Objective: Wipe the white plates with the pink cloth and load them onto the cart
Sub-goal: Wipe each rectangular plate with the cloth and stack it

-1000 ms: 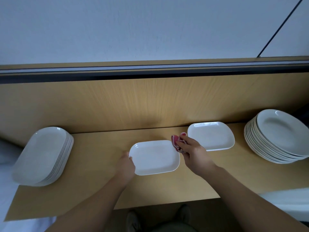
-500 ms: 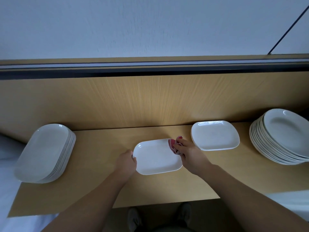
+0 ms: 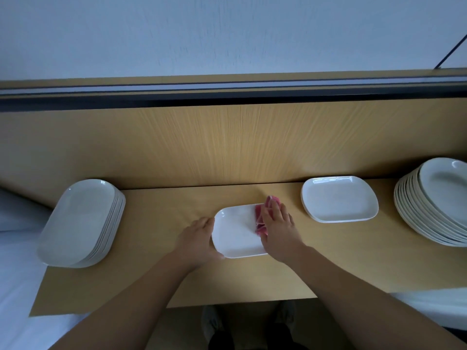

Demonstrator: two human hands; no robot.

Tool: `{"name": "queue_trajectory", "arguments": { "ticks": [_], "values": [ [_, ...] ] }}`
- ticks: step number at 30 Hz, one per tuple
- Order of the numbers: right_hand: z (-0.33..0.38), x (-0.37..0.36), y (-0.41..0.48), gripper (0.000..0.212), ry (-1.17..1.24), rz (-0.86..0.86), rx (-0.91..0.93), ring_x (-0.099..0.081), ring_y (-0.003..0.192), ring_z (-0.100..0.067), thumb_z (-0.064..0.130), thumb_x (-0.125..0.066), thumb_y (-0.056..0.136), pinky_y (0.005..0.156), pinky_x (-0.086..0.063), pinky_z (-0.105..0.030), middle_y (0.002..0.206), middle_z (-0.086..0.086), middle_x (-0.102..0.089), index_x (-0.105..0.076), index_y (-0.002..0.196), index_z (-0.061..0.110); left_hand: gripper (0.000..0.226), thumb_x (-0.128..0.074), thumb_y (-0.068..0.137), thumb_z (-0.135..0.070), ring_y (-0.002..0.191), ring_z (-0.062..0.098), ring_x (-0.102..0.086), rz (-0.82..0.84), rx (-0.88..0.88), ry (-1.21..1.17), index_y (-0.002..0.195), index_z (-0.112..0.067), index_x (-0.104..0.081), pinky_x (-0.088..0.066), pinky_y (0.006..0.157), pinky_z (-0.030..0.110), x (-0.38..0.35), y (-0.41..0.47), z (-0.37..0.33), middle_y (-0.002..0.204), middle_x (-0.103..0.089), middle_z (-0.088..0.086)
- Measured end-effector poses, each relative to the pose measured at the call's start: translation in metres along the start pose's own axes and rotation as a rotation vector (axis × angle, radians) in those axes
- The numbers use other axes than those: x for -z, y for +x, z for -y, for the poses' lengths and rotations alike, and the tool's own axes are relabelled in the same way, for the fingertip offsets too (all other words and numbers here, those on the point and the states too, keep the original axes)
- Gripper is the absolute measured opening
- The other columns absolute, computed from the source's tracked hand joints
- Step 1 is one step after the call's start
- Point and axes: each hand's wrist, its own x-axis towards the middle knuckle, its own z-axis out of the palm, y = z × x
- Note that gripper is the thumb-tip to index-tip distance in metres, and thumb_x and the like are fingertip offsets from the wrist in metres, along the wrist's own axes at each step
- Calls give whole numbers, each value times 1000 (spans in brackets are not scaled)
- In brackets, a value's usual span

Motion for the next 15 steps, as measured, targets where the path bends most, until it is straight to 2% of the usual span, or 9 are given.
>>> {"name": "queue_trajectory", "arguments": {
  "ticks": [2, 5, 9, 12, 15],
  "values": [
    [4, -5, 4, 76, 9, 5, -80, 5, 147, -34, 39, -37, 99, 120, -10, -43, 160, -14, 13, 8, 153, 11, 111, -70, 69, -61, 141, 15, -22, 24, -15, 39, 153, -19, -12, -29, 109, 30, 0, 1, 1, 155, -21, -4],
    [6, -12, 9, 76, -17, 24, -103, 3, 147, -33, 42, -36, 99, 119, -10, -42, 160, -14, 12, 6, 153, 9, 113, -71, 71, -59, 143, 16, -17, 41, -27, 57, 154, -16, -8, -25, 112, 30, 0, 5, 2, 157, -15, -2],
    [9, -18, 10, 75, -64, 47, -85, 7, 148, -32, 38, -34, 101, 119, -1, -38, 160, -15, 12, 11, 152, 6, 114, -73, 70, -56, 144, 16, -15, 34, -20, 1, 154, -16, -7, -24, 114, 30, -3, 8, 3, 158, -13, -2],
    [14, -24, 10, 75, -76, 60, -64, 13, 147, -33, 31, -33, 101, 119, 4, -37, 160, -16, 15, 16, 150, 3, 115, -76, 67, -53, 144, 14, -16, 29, -10, -102, 154, -18, -9, -24, 115, 30, -6, 8, 6, 158, -16, -3],
    [20, -23, 14, 79, -36, 65, -74, 15, 147, -30, 26, -38, 97, 120, 5, -36, 160, -12, 16, 16, 150, 4, 111, -80, 64, -50, 141, 14, -24, 8, -3, -161, 152, -19, -19, -28, 112, 31, -6, 9, 8, 154, -26, -4]
  ]
}}
